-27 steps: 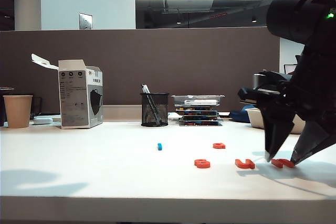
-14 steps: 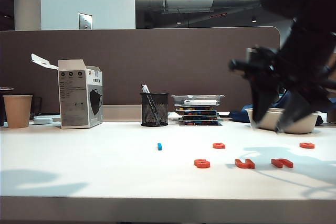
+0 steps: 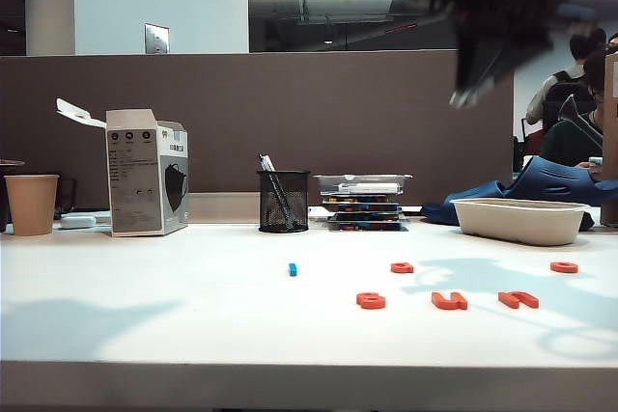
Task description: Select the appropriate letters from the row of letter magnets placed on the table to arrange into the word "sun".
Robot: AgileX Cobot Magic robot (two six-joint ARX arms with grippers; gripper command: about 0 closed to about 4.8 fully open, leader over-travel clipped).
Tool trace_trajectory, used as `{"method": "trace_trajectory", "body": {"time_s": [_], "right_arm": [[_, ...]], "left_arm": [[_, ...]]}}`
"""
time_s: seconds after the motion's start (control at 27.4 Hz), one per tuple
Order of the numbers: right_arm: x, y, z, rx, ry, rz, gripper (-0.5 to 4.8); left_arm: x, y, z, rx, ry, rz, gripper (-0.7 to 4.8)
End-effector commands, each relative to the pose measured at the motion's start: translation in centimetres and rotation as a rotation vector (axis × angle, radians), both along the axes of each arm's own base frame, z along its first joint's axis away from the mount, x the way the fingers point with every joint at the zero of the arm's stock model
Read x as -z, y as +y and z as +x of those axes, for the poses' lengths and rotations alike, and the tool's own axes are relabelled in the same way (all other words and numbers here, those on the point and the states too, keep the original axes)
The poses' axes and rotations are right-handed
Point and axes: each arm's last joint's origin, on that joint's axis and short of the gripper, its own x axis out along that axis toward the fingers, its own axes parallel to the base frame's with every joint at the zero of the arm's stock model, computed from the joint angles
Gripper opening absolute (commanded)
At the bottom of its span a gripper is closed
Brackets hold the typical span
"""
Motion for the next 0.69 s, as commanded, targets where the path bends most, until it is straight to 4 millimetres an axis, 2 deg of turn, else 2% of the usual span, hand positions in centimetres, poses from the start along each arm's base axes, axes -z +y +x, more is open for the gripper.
{"method": "trace_trajectory", "body": {"time_s": [0.04,0.26,0.4,0.55,0.69], "right_arm": [[-2.6,-1.3,-0.8,0.069,-0.135,-0.014,-0.06],[-5.9,-4.6,-3.1,0.151,-0.264,0.019,-0.07],[-8.8,-8.0,-7.1,0.233,-0.389,0.026,-0.06],[-9.2,-9.7,-9.9,0.286,-0.454,0.018,-0.07],[-8.4,-11.1,-12.2,0.343,-0.481,0.011,-0.07]], "left_arm": [[-0.9,1.7,1.7,-0.074,-0.094,0.018,-0.05],[-2.8,6.3,3.4,-0.290,-0.184,0.098,-0.05],[-4.8,10.4,3.1,-0.484,-0.234,0.206,-0.05],[-5.0,12.0,2.5,-0.579,-0.246,0.246,-0.05],[-5.0,13.0,1.4,-0.643,-0.235,0.254,-0.05]]}}
